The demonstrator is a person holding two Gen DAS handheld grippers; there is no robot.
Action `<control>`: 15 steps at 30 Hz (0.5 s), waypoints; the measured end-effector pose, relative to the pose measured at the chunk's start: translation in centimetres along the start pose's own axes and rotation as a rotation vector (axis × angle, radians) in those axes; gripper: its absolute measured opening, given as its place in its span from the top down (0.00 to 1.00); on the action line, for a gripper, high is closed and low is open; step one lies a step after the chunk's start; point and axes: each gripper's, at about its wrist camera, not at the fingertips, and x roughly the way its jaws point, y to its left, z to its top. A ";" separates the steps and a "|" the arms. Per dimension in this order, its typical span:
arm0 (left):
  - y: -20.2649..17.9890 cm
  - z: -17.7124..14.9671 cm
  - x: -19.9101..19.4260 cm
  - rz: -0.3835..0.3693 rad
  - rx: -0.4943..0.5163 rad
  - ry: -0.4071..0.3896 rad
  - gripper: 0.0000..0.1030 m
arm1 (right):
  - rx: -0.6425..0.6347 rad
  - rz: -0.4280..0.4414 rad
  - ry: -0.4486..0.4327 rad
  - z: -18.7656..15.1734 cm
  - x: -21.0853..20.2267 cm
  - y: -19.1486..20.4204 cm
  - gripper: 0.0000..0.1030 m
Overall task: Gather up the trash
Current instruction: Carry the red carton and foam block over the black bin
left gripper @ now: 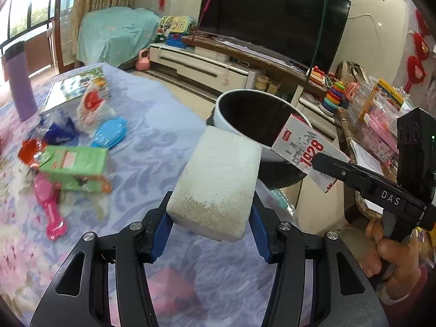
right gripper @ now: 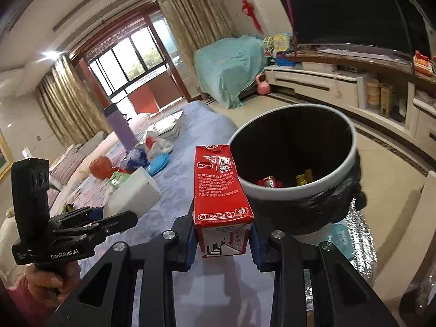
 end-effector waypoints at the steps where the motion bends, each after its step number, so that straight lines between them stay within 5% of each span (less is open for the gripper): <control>1: -0.3 0.2 0.1 -0.004 0.004 0.000 0.50 | 0.004 -0.002 -0.004 0.1 -0.1 -0.3 0.69; 15: -3.1 1.6 2.1 -0.017 0.047 0.014 0.50 | 0.035 -0.039 -0.045 1.3 -1.1 -3.0 0.69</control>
